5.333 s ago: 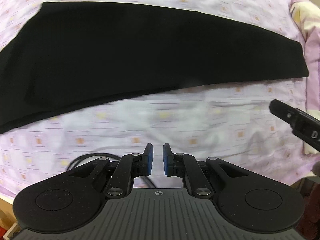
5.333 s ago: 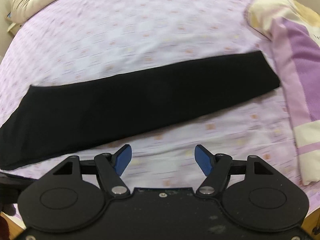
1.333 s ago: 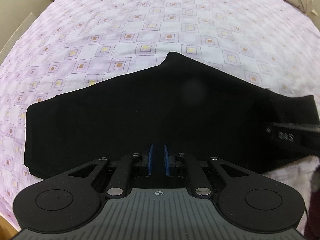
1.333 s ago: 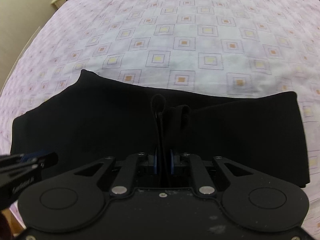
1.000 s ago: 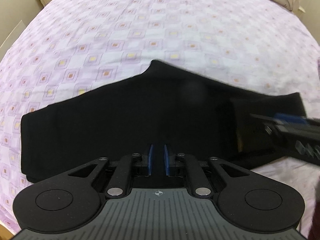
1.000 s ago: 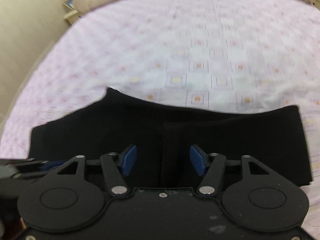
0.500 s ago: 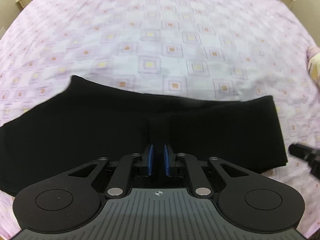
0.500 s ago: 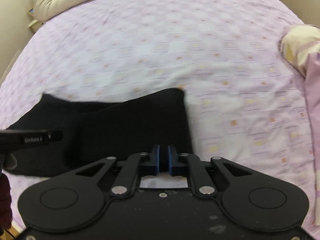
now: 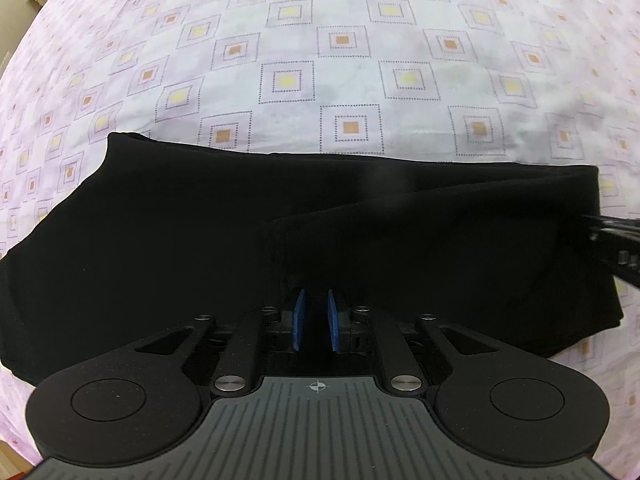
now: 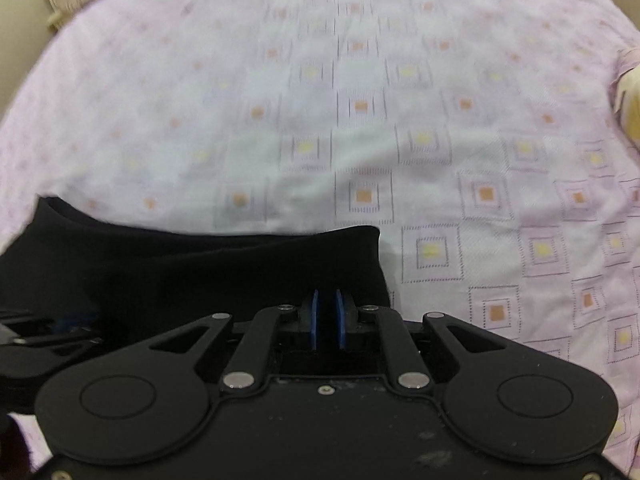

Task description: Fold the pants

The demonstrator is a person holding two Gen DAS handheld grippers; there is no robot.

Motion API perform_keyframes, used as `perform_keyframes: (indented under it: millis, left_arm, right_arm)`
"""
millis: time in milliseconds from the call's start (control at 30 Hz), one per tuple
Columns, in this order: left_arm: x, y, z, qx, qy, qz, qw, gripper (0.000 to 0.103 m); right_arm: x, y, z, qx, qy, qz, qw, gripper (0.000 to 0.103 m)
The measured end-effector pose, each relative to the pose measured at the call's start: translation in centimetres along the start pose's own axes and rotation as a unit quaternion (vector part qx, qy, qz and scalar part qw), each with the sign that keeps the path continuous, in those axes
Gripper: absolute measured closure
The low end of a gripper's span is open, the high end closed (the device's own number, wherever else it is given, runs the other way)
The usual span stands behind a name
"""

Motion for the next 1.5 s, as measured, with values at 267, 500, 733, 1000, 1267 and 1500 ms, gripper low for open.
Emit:
perform_keyframes:
  millis: [267, 500, 733, 1000, 1267, 1500]
  left_arm:
    - [1.1, 0.7, -0.2, -0.006, -0.007, 0.022, 0.9997, 0.090]
    - [0.2, 0.4, -0.4, -0.005, -0.003, -0.035, 0.9994, 0.089]
    - [-0.7, -0.1, 0.4, -0.061, -0.030, 0.036, 0.9971, 0.088]
    - [-3.2, -2.7, 3.1, -0.090, -0.065, 0.094, 0.9894, 0.088]
    - [-6.5, -5.0, 5.5, -0.099, -0.102, 0.112, 0.9835, 0.088]
    - [-9.3, -6.1, 7.2, -0.095, -0.137, 0.109, 0.9800, 0.088]
  right_arm:
    - [0.0, 0.3, 0.1, 0.003, -0.015, 0.006, 1.000, 0.092]
    - [0.4, 0.5, -0.7, 0.015, 0.000, 0.001, 1.000, 0.092]
    - [0.4, 0.5, -0.8, 0.012, 0.008, 0.002, 1.000, 0.091]
    - [0.5, 0.3, -0.8, 0.009, 0.015, 0.004, 1.000, 0.089]
    - [0.4, -1.2, 0.5, 0.010, 0.004, -0.010, 1.000, 0.079]
    - [-0.3, -3.8, 2.7, 0.034, -0.016, -0.030, 0.999, 0.079]
Point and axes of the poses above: each gripper's, at about its wrist camera, not at the fingertips, and y roughly the way its jaws point, z to its left, x to its top, the point moved 10 cm from there along y, roughly the way its jaws point, and after that the axes turned 15 degrees about x, right-handed, at the moved point
